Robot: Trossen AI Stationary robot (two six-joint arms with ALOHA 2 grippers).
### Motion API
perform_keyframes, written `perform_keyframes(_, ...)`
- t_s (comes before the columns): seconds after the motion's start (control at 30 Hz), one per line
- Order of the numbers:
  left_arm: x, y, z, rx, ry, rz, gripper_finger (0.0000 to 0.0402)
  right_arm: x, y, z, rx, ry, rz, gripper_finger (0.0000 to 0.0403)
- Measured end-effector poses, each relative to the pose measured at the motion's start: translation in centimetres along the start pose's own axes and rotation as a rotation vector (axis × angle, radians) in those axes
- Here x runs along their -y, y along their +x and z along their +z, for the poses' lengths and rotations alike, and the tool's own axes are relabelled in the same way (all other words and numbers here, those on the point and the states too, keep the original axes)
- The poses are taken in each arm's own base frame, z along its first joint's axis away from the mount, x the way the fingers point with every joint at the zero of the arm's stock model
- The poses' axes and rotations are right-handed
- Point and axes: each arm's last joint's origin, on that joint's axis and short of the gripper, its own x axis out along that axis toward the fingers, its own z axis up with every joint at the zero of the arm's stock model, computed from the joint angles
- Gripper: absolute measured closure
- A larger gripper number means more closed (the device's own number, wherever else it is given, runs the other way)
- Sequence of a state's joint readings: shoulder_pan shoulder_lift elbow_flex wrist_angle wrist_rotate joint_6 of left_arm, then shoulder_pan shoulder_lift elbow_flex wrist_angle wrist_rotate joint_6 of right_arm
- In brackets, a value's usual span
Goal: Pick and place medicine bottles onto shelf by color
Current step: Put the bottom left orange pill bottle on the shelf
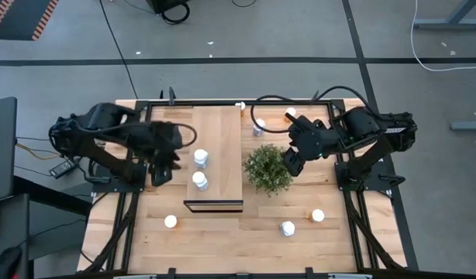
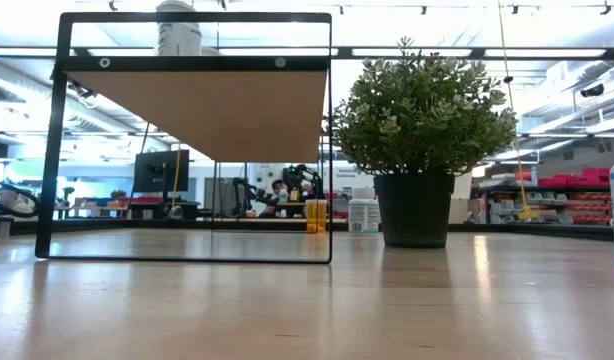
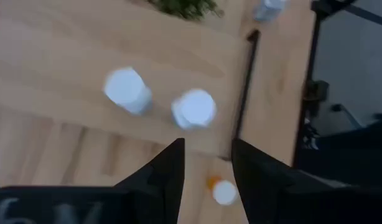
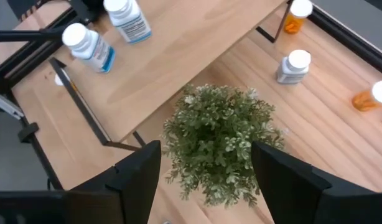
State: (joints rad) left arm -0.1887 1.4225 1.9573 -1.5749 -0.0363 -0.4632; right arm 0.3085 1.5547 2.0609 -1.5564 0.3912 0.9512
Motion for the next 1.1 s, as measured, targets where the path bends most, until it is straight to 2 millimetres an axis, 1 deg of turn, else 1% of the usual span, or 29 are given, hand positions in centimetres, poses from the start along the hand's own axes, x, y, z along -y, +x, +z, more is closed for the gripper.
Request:
perform_keyframes(0.13, 1.8, 0.8, -0.9, -0.048, -0.017, -0.037, 0.0264, -0.5, -0.3, -0.5, 0.000, -0.011, 0.028, 0.0147)
perform_keyframes(0.2, 2.4, 1.7, -1.9, -0.105, -0.020, -0.030, 0.0255, -0.9, -0.5, -0.9, 0.008, -0.017, 0.041, 0.0147)
perform_keyframes(0.3, 3.7, 4.2, -3.7, -0.215, -0.008, -0.002, 0.0231, -1.4, -0.9, -1.4, 0.031, -0.023, 0.053, 0.0147)
perform_keyframes(0.43, 4.6, 7.7, -6.9, -0.399, 0.014, 0.065, 0.0188, -2.1, -1.4, -2.3, 0.052, -0.023, 0.074, 0.0147)
perform_keyframes(0.53, 5.5, 9.6, -9.1, -0.473, 0.080, 0.087, 0.0154, -2.5, -1.9, -3.0, 0.059, -0.022, 0.092, 0.0147)
perform_keyframes(0.7, 7.1, 11.9, -12.1, -0.482, 0.139, 0.072, 0.0100, -3.1, -2.6, -4.2, 0.073, -0.019, 0.114, 0.0147)
perform_keyframes(0.83, 8.2, 13.9, -14.0, -0.451, 0.195, 0.005, 0.0070, -3.5, -3.1, -5.1, 0.101, -0.011, 0.124, 0.0147)
perform_keyframes(0.97, 8.4, 15.6, -16.2, -0.462, 0.249, 0.005, 0.0059, -3.7, -3.4, -5.8, 0.126, 0.011, 0.123, 0.0147)
perform_keyframes(1.1, 7.7, 16.8, -17.6, -0.452, 0.256, 0.089, 0.0059, -3.9, -3.7, -6.3, 0.139, 0.035, 0.133, 0.0147)
